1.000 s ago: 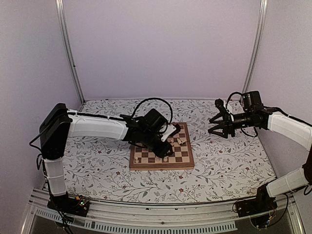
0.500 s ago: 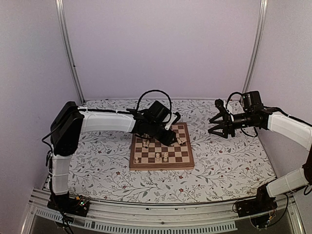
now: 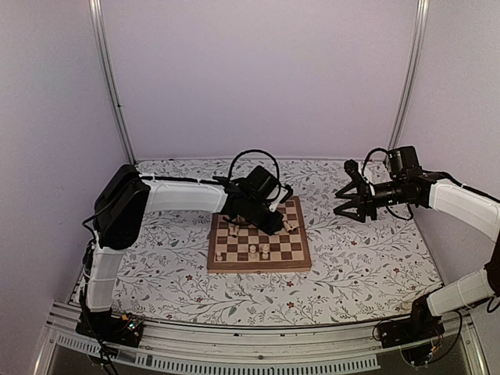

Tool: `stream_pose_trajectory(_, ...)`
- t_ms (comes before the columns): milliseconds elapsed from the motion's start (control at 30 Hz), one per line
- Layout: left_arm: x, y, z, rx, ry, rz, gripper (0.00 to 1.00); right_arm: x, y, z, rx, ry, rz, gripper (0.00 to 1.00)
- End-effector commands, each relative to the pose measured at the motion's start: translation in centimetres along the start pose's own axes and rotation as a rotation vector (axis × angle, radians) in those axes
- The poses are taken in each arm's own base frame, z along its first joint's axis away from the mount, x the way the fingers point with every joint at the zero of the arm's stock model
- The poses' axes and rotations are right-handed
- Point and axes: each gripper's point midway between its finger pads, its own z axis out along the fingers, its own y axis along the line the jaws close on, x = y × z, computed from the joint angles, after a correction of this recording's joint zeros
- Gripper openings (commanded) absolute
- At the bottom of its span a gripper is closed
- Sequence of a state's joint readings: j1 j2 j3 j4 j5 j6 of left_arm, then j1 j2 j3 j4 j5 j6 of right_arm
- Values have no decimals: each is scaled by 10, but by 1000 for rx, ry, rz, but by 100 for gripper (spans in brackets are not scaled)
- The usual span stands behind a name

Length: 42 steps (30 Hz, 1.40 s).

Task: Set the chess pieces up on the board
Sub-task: Pick up the chess piece from the chessboard, then place the chess piece on the chessboard.

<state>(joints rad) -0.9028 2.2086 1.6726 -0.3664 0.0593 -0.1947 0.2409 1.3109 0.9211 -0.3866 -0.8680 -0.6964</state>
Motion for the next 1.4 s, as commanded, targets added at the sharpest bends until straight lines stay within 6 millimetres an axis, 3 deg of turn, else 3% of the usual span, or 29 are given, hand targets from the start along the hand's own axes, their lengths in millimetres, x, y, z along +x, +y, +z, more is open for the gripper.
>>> stream_pose_trajectory(0, -11, 5, -8, -11, -7, -16, 14, 5, 2, 1, -15, 8, 11, 60)
stream_pose_trajectory(200, -32, -13, -40, 7, -65, 10, 9, 4, 2, 1, -13, 10, 7, 60)
stream_pose_trajectory(333, -41, -52, -55, 80, -108, 103, 9, 5, 2, 1, -11, 13, 5, 60)
stream_pose_trajectory(500, -27, -88, -44, 156, -71, 169, 10, 4, 0, 1, -2, 15, -1, 60)
stream_pose_trajectory(767, -9, -117, -20, 213, -17, 206, 10, 3, 0, -1, 6, 13, -4, 60)
stream_pose_trajectory(1100, 10, -102, -5, 129, 58, 195, 10, 3, -1, -1, 10, 16, -5, 60)
stream_pose_trajectory(1367, 19, -105, 2, 153, 91, 187, 11, 5, -1, 0, 9, 19, -4, 60)
